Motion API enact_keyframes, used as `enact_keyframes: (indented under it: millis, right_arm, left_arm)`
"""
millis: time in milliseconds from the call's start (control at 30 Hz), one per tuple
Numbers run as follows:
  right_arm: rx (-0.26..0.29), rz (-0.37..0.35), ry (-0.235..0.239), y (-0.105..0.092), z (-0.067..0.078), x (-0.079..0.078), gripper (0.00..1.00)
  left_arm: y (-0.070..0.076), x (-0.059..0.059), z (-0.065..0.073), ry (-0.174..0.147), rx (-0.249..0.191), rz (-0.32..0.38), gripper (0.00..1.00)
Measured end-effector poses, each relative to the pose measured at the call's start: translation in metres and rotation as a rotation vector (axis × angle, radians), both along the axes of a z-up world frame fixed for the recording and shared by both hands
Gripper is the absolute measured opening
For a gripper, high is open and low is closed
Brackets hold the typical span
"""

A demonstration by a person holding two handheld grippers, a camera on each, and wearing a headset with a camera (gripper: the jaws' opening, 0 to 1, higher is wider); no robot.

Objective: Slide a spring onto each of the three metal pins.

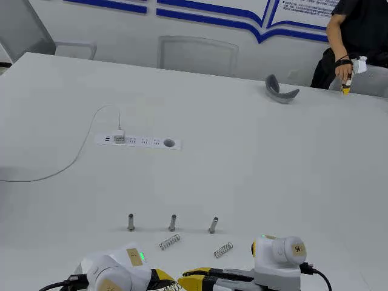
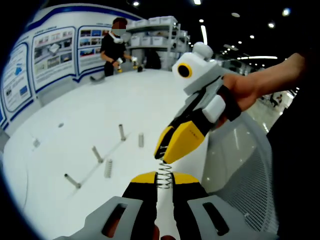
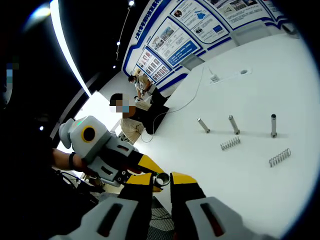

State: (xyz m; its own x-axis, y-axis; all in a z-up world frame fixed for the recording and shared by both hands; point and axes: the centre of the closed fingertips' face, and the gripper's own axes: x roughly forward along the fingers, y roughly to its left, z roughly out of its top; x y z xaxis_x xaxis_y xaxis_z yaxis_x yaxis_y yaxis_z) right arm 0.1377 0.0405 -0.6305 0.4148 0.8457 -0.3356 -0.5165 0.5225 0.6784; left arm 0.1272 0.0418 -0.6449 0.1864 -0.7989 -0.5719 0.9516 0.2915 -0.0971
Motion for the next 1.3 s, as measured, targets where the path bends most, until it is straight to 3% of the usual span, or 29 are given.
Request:
enact_keyframes:
  millis: [333, 500, 733, 1133, 1300]
  right_arm:
    - [-0.018, 0.081, -0.014, 0.007, 0.008, -0.001, 0.13]
    - [-0.050, 0.139, -0.033, 0.009, 0.012, -0.001, 0.13]
    - [-0.179, 0.292, -0.110, 0.014, 0.017, -0.007, 0.12]
    - [-0.355, 0.551, -0.231, 0.027, 0.024, -0.010, 0.12]
    - [-0.390, 0.612, -0.263, 0.035, 0.024, -0.010, 0.13]
  left_arm:
    - [0.000, 0.001, 0.005, -0.027, -0.007, -0.023, 0.10]
    - [0.001, 0.002, 0.010, -0.021, -0.025, -0.035, 0.10]
    - [0.003, 0.000, 0.014, -0.018, -0.046, -0.071, 0.10]
    - [0.013, 0.000, 0.025, -0.008, -0.083, -0.090, 0.10]
    - [0.016, 0.000, 0.026, -0.006, -0.086, -0.094, 0.10]
